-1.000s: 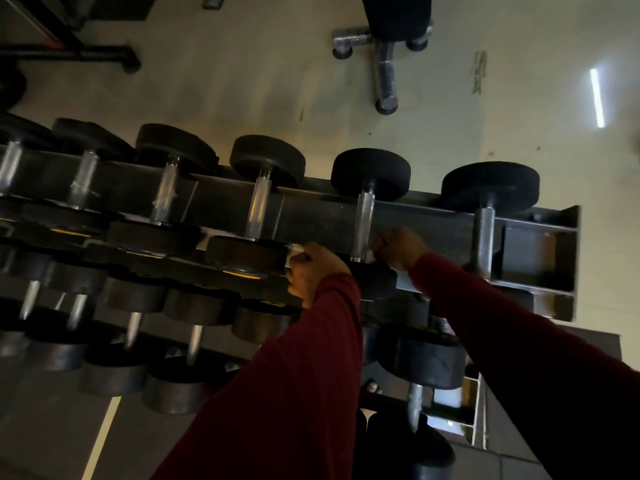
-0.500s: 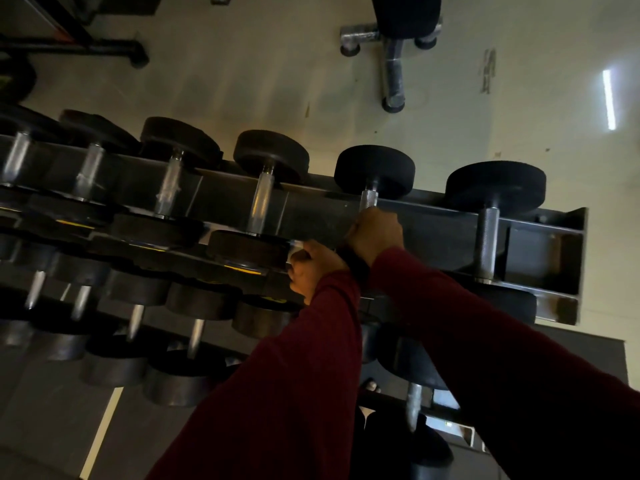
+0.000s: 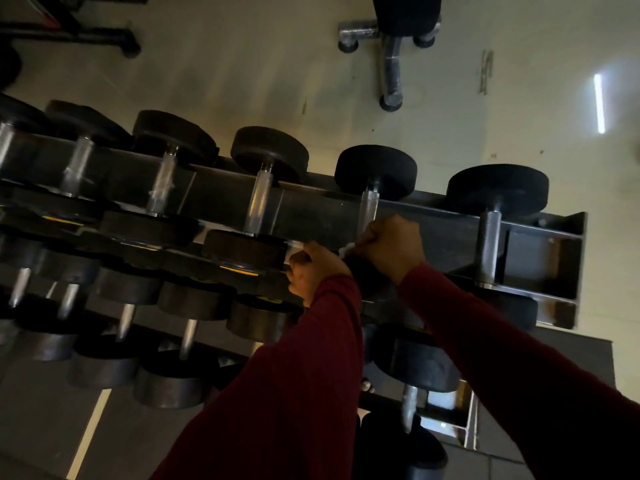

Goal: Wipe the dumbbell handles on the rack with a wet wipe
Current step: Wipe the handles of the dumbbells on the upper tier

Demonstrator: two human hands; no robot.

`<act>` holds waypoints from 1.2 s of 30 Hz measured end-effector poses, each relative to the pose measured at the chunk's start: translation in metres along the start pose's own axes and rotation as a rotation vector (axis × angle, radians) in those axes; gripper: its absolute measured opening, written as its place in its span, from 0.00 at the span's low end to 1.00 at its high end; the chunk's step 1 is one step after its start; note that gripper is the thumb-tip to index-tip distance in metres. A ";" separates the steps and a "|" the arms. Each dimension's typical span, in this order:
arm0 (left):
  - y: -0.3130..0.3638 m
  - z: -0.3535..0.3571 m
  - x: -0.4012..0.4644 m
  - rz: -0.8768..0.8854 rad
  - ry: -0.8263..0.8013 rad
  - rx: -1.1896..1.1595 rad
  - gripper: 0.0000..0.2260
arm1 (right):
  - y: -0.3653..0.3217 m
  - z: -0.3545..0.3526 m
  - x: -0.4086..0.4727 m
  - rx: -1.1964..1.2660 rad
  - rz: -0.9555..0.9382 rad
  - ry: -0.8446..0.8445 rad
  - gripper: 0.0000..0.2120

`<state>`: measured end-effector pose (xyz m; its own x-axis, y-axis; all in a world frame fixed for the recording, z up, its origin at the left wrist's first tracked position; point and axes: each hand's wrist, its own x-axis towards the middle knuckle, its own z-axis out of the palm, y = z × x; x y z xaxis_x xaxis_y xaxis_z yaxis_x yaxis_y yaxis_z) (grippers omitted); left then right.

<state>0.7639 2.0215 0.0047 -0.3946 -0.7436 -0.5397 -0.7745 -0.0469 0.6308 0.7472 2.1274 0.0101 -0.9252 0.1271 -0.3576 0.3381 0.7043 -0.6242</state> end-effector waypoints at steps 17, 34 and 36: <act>-0.002 0.005 0.000 0.044 0.081 -0.044 0.16 | 0.012 0.017 0.057 0.975 0.509 0.421 0.03; -0.009 0.009 0.006 0.067 0.071 -0.141 0.14 | 0.020 0.024 0.071 1.109 0.602 0.439 0.08; -0.009 0.008 0.006 0.066 0.064 -0.142 0.14 | 0.018 0.020 0.067 1.012 0.583 0.467 0.07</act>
<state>0.7643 2.0231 -0.0088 -0.4061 -0.7892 -0.4606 -0.6683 -0.0872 0.7387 0.6947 2.1345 -0.0390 -0.4965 0.6189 -0.6086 0.5057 -0.3636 -0.7823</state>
